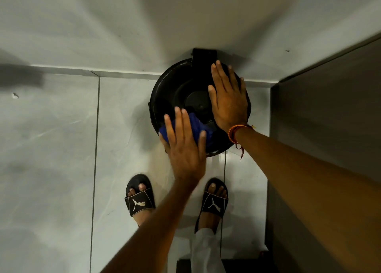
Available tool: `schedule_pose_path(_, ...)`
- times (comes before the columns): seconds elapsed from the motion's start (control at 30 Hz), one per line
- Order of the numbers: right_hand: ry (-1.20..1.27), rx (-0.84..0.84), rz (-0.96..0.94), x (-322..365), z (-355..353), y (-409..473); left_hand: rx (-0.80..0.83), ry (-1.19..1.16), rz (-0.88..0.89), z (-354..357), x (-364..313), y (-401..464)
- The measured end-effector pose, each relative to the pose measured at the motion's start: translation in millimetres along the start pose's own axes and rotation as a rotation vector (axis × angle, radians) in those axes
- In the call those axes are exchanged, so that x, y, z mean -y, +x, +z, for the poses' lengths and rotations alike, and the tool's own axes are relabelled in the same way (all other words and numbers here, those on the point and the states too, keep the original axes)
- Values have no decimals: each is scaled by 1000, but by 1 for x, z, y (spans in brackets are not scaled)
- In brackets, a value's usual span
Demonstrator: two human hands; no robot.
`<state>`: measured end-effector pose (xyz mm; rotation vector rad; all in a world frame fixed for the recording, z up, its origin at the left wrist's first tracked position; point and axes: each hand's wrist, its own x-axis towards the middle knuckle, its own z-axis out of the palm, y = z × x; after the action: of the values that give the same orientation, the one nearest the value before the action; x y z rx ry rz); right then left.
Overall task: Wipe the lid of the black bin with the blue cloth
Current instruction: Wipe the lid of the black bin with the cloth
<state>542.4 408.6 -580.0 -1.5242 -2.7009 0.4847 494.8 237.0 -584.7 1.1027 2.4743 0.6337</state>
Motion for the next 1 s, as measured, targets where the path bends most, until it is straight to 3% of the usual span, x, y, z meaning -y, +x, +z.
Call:
schedule_pose_path(0.13, 16, -12, -16, -2, 1, 1, -68, -85, -271, -31, 2, 97)
schedule_pose_path(0.17, 25, -15, -14, -2, 1, 1, -41, -80, -268, -37, 0, 125)
schedule_pose_path(0.33, 93, -45, 4, -3, 2, -1, 236, 151, 190, -42, -19, 190)
schedule_pose_path(0.5, 109, -46, 11, -1, 1, -1, 287, 268, 584, -50, 5, 157)
schedule_pose_path(0.53, 115, -41, 13, -1, 1, -1, 252, 255, 544, -50, 12, 147)
schedule_pose_path(0.67, 101, -31, 26, 0, 0, -2, 107, 21, 38, -44, 19, 103)
schedule_pose_path(0.73, 107, -29, 23, 1, 0, -1, 74, 38, -61, -39, 11, 78)
schedule_pose_path(0.8, 97, -28, 27, 1, 1, 0, 85, 79, -58, -32, -6, 47)
schedule_pose_path(0.9, 92, -4, 39, 0, 2, 0, 236, 157, 99, -20, -26, 5)
schedule_pose_path(1.0, 140, 77, 3, -2, -2, 5, 266, -34, 101, -37, -22, 18)
